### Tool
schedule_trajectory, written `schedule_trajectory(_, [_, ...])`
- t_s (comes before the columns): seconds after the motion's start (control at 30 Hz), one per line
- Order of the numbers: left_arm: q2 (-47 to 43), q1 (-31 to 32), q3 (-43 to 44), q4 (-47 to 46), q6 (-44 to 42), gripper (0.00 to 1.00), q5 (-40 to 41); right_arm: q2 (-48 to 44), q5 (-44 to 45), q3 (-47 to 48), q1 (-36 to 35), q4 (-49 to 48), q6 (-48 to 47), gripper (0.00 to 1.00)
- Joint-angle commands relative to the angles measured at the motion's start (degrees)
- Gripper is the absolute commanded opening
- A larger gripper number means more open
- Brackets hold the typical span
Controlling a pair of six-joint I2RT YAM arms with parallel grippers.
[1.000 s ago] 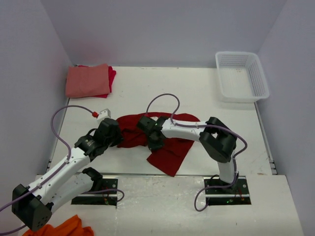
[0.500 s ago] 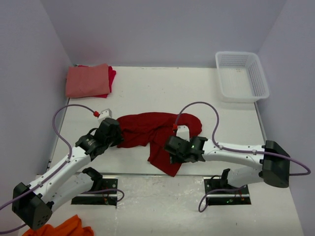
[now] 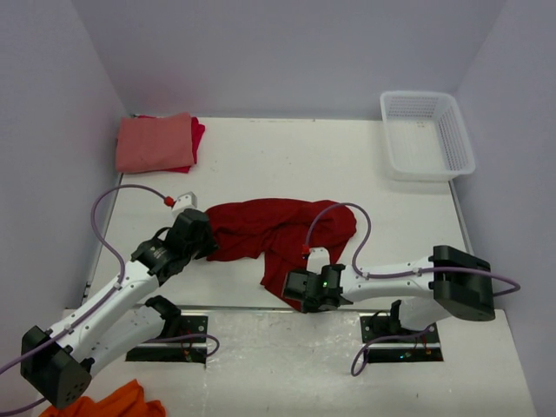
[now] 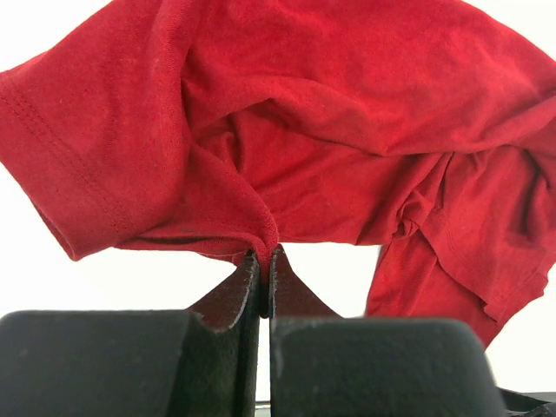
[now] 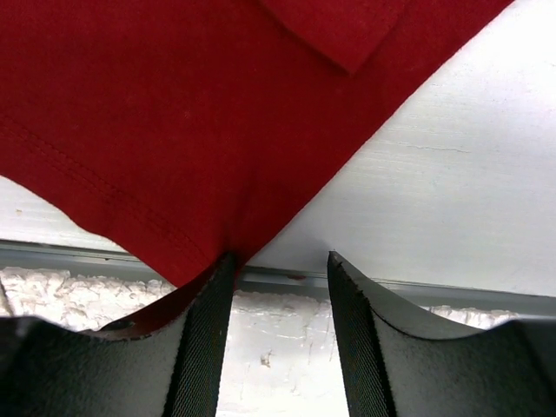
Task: Fold and stack the t-shirts
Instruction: Flatten out the tshirt
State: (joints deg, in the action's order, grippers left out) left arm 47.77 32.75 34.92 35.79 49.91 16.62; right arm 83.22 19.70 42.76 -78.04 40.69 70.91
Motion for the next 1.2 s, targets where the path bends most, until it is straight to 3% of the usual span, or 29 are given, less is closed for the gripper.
schedule_trajectory(0.0, [-0.83, -0.23, 0.59, 0.6, -0.87, 0.0, -0.71, -1.13, 0.95, -1.28, -0.53, -1.93, 4.14, 0.48])
schedule_trajectory(0.4, [-0.22, -0.15, 0.24, 0.6, -0.34, 0.0, -0.63, -5.0, 5.96, 5.57, -1.85, 7.57, 5.02, 0.49])
schedule_trajectory(1.03, [-0.83, -0.23, -0.29, 0.86, -0.25, 0.0, -1.07, 1.5, 0.25, 0.92, -2.03, -3.77, 3.7, 0.49])
schedule_trajectory(1.17, [-1.01, -0.15, -0.29, 0.86, -0.25, 0.0, -1.06, 3.09, -1.24, 0.3, -1.94, -6.05, 3.7, 0.43])
